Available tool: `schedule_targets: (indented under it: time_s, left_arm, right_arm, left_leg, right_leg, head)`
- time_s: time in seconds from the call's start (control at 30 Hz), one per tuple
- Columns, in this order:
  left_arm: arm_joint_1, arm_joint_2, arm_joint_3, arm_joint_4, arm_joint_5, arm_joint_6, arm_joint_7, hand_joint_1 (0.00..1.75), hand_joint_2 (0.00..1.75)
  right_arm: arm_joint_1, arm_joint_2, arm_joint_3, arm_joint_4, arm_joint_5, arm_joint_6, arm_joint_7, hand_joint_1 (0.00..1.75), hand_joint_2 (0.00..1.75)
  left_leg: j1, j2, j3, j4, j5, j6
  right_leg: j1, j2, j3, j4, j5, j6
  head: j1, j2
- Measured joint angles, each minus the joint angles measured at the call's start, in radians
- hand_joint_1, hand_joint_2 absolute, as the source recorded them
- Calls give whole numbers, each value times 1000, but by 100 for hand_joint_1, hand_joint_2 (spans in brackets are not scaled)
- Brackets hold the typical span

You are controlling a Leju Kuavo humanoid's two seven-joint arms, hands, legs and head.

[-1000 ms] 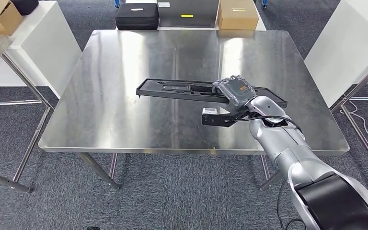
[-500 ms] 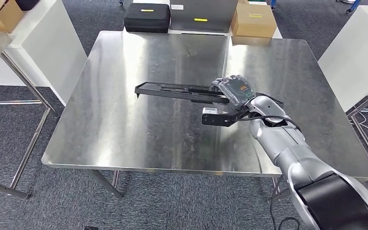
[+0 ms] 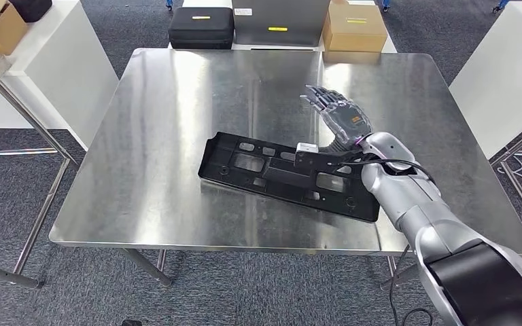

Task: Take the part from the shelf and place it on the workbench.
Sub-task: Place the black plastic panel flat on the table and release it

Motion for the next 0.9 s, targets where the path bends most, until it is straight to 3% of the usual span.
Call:
schedule_targets:
  time_s: [0.27,0.43,0.57,0.7,0.9]
  left_arm:
    - [0,1,7,0,0,-2,1,0,0]
    - [1,0,8,0,0,-24,3,0,0]
    - [4,-2,17,0,10,-30,5,0,0]
    - [19,-14,41,1,43,-31,9,0,0]
    - [31,-30,84,1,82,-31,-7,0,0]
  right_arm:
    - [-35,-33,-20,12,-9,29,47,0,0]
    - [-120,-114,-25,37,29,84,188,0,0]
    - [-220,-248,-25,63,83,76,309,0,0]
    - [-276,-442,-29,80,117,-54,383,0,0]
    - [-195,-690,-99,85,28,-266,389,0,0]
  left_leg:
    - [-1,0,0,0,0,-1]
    - [-7,-6,2,0,1,0]
    - [-11,-11,1,1,1,1]
    - [-12,-17,2,1,-2,5]
    - [-14,-19,13,1,-11,16]
  right_leg:
    - [0,0,0,0,0,-1]
    - [0,-4,-1,0,0,-1]
    - [-1,-9,0,-1,-1,0]
    - [0,-14,5,-4,-3,4]
    - [0,-16,19,-8,-11,16]
  head:
    - [0,0]
    - [0,0]
    - [0,0]
    - [0,0]
    - [0,0]
